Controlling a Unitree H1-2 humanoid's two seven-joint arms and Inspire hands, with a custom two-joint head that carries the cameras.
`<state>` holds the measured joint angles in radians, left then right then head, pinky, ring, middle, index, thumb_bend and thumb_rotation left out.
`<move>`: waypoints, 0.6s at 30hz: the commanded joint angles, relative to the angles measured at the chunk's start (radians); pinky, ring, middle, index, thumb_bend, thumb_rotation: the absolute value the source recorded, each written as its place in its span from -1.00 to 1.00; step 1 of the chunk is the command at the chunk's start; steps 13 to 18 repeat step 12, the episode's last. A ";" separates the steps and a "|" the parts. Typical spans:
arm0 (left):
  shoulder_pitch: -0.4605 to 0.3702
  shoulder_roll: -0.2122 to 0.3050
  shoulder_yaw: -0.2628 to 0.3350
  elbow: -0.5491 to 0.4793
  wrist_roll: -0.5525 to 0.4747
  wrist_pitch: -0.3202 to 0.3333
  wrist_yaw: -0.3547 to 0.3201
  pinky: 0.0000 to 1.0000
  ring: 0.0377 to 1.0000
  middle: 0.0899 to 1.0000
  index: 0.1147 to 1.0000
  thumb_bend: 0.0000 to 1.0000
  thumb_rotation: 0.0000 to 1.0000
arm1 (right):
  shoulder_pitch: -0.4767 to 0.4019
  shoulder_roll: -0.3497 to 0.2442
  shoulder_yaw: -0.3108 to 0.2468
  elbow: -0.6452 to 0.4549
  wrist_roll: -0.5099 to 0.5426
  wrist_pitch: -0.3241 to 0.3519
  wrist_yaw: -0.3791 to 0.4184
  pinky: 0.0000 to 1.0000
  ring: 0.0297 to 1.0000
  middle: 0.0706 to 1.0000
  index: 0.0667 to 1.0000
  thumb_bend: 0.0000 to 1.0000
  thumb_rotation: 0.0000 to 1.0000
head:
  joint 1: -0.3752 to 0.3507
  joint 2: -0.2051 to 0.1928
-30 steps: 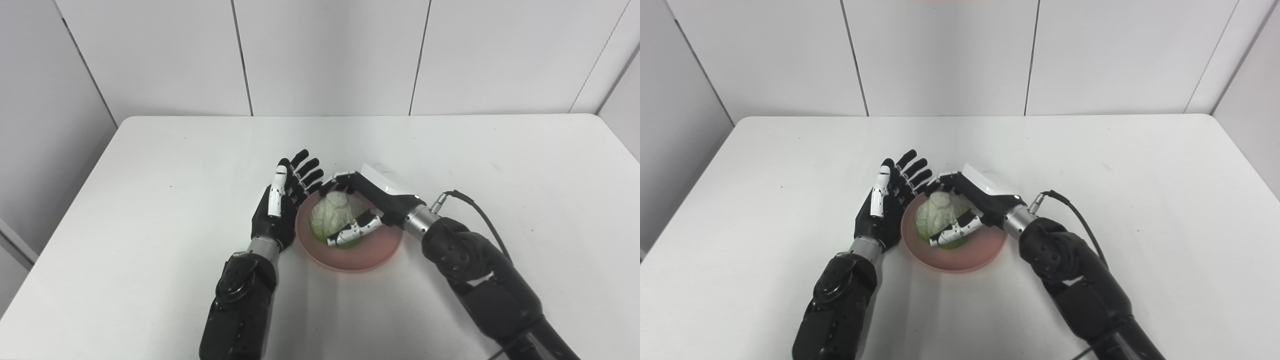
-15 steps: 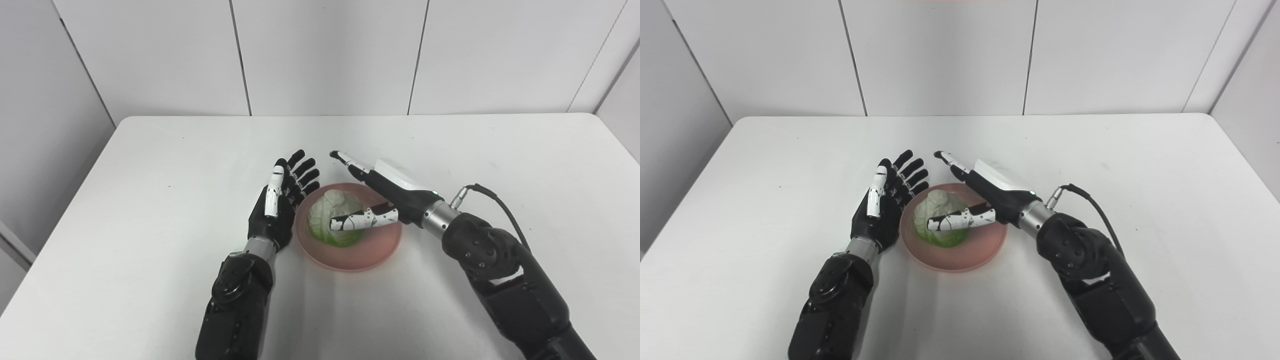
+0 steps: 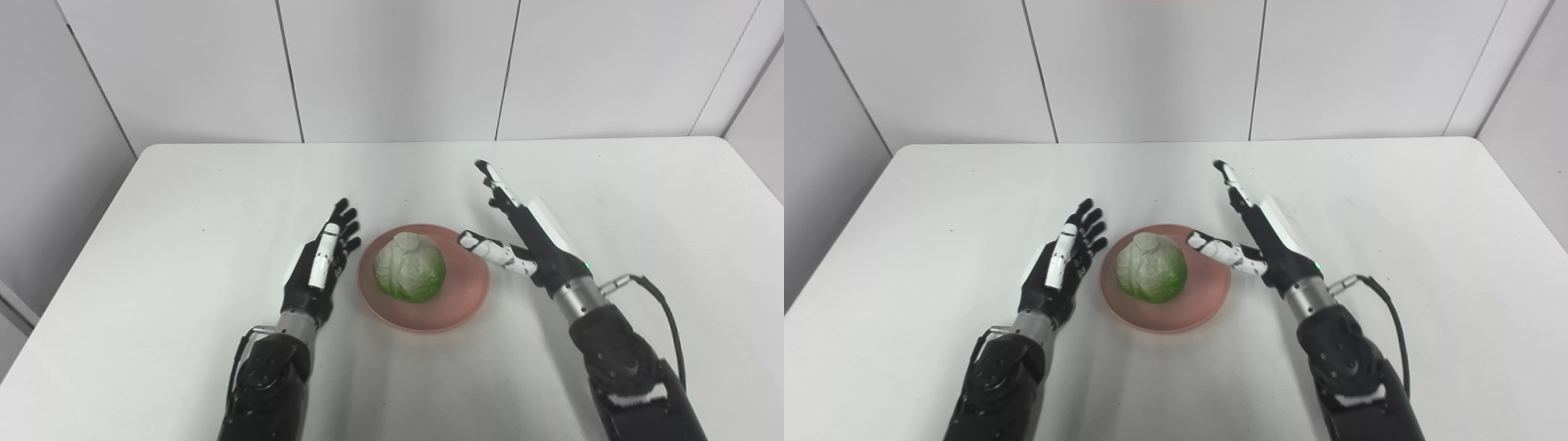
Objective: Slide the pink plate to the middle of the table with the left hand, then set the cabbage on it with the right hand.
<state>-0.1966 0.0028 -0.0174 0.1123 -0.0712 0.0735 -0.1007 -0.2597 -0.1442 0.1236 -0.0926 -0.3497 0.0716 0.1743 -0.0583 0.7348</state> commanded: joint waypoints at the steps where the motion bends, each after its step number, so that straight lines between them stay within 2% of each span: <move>1: 0.016 0.029 -0.015 -0.037 0.078 -0.078 0.026 1.00 1.00 1.00 1.00 -0.13 1.00 | 0.013 0.019 -0.034 -0.048 0.064 -0.002 -0.030 0.87 0.96 1.00 1.00 0.79 1.00 | 0.000 0.000; 3: 0.041 0.045 -0.030 -0.057 0.147 -0.117 0.051 1.00 1.00 1.00 1.00 -0.14 1.00 | 0.054 0.041 -0.058 -0.055 0.101 0.000 -0.045 0.97 0.99 1.00 1.00 0.78 1.00 | -0.001 0.000; 7: 0.097 0.069 -0.045 -0.097 0.244 -0.170 0.088 1.00 1.00 1.00 1.00 -0.05 1.00 | 0.118 0.071 -0.071 -0.070 0.142 -0.006 -0.061 0.99 1.00 1.00 1.00 0.80 1.00 | -0.013 0.001; 8: 0.117 0.072 -0.046 -0.109 0.258 -0.182 0.096 1.00 1.00 1.00 1.00 0.02 1.00 | 0.136 0.073 -0.069 -0.076 0.150 -0.011 -0.059 1.00 1.00 1.00 1.00 0.73 1.00 | -0.017 0.001; 12: 0.166 0.075 -0.046 -0.147 0.271 -0.182 0.100 1.00 1.00 1.00 1.00 0.05 1.00 | 0.178 0.074 -0.060 -0.071 0.174 -0.044 -0.062 1.00 1.00 1.00 1.00 0.53 1.00 | -0.021 0.001; 18: 0.166 0.075 -0.046 -0.147 0.271 -0.182 0.100 1.00 1.00 1.00 1.00 0.05 1.00 | 0.178 0.074 -0.060 -0.071 0.174 -0.044 -0.062 1.00 1.00 1.00 1.00 0.53 1.00 | -0.021 0.001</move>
